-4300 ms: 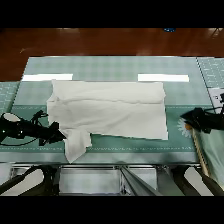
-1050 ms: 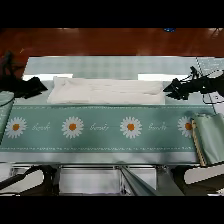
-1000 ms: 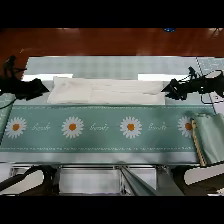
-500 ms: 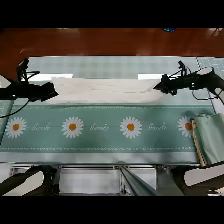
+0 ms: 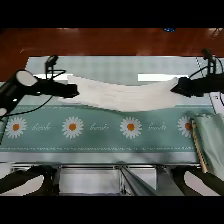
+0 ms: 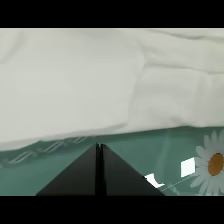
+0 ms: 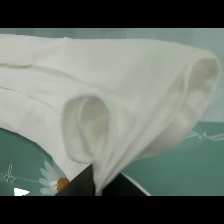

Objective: Fold the shirts.

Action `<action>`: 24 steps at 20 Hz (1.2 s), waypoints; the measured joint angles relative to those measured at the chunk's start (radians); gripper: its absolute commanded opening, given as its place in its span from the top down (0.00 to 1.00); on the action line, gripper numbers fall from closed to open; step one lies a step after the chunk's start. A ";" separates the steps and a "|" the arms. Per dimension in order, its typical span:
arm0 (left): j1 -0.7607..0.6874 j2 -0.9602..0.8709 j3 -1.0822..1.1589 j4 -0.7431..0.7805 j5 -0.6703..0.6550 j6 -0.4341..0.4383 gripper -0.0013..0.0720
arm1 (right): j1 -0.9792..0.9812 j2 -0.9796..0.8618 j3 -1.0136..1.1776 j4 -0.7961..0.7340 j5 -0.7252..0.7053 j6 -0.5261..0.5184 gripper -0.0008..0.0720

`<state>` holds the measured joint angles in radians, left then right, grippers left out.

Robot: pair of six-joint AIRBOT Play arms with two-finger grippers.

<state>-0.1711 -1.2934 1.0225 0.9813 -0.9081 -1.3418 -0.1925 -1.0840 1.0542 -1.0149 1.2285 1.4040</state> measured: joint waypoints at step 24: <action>-0.266 -0.541 0.763 -0.081 -0.286 -0.174 0.95 | 0.011 0.354 -0.109 0.205 0.107 0.062 0.95</action>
<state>-0.4370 -1.8347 1.7851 0.9001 -1.1946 -1.5154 -0.1810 -0.7303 0.9455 -0.8097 1.3357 1.4658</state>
